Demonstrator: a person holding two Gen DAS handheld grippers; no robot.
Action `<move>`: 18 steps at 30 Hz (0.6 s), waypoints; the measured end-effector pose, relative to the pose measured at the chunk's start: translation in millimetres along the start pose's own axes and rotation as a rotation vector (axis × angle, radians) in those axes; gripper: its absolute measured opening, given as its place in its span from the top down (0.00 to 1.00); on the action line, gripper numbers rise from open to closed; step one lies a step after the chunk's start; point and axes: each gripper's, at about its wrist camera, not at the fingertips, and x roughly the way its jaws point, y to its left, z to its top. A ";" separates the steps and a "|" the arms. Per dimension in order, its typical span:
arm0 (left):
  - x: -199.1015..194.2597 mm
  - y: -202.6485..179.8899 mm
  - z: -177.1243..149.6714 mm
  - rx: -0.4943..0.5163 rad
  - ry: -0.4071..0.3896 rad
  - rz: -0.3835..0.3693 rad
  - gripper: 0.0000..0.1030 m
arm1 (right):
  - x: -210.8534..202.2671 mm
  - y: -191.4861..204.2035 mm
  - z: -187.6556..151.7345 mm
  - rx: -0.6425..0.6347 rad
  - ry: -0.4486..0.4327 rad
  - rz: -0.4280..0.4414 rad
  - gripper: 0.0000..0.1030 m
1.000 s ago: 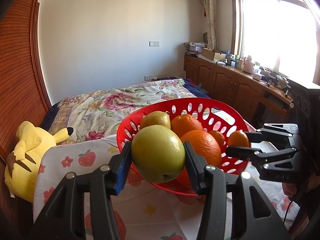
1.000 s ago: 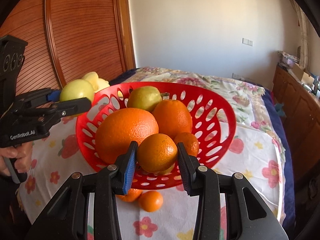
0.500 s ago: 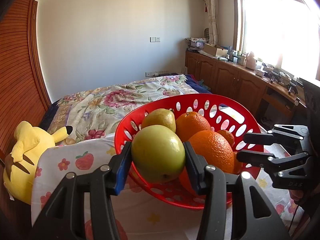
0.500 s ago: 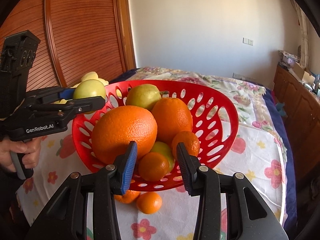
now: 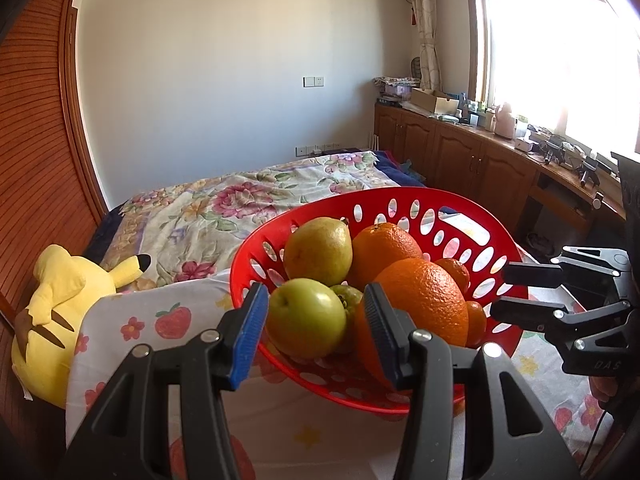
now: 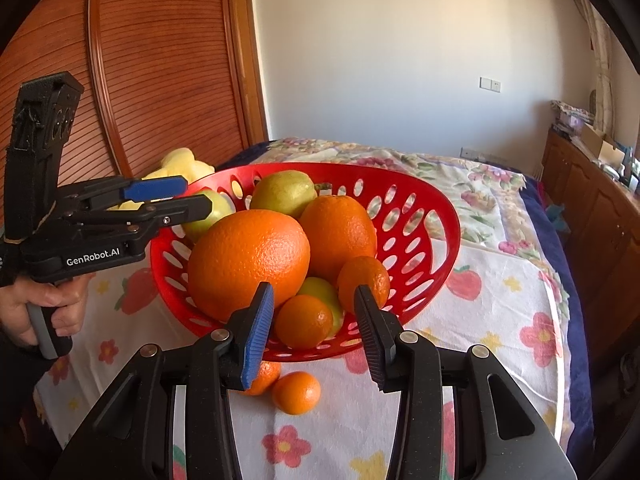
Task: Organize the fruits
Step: 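Open the left tool to drop the green apple while the right tool releases the tangerine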
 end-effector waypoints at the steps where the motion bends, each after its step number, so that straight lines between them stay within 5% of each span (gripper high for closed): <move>1: -1.4 0.3 -0.7 -0.004 -0.001 -0.002 0.52 | -1.3 0.5 -0.4 0.000 -0.002 -0.002 0.59; 18: -53.2 -11.2 -23.4 -0.033 -0.049 -0.033 0.46 | -40.0 8.3 -14.8 0.022 -0.033 -0.016 0.59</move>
